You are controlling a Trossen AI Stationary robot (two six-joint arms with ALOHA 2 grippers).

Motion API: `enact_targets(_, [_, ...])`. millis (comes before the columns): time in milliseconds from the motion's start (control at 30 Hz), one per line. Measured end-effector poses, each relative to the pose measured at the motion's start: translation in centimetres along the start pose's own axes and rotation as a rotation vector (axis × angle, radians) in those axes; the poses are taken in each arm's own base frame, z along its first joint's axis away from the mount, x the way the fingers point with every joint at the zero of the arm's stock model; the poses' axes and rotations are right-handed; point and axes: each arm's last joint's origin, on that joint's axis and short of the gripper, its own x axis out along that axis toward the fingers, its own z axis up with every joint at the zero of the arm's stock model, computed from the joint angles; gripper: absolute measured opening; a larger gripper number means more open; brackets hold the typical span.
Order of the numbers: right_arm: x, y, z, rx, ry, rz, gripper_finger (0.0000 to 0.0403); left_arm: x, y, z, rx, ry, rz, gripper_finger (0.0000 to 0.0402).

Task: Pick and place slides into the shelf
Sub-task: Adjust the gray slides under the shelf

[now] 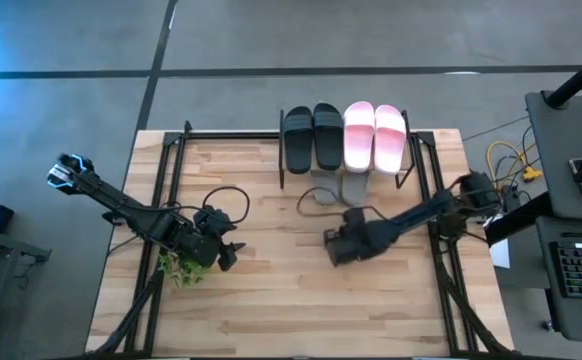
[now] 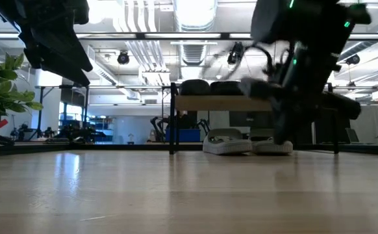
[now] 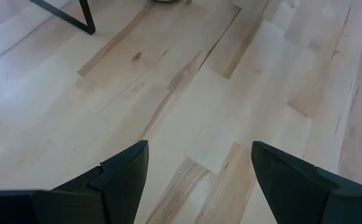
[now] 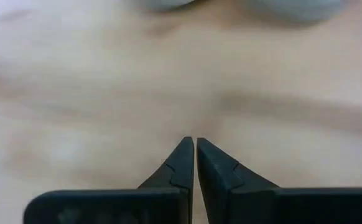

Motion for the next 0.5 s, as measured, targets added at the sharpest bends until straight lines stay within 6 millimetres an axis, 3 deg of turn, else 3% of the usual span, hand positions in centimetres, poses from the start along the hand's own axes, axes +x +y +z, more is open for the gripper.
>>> enact_targets(267, [-1.4, 4.2, -1.7, -0.126, 0.032, 0.429, 0.0013, 0.0, 0.0, 0.1, -0.001, -0.013, 0.003, 0.0270])
enact_targets(367, [-1.6, 4.4, -1.4, -0.117, -0.026, 0.419, 0.0013, 0.0, 0.0, 0.1, -0.003, -0.015, 0.002, 0.0270])
enact_targets(500, [-0.7, 3.0, 0.0, -0.056, -0.091, 0.235, 0.0013, 0.0, -0.2, 0.2, -0.018, -0.025, -0.013, 0.0270])
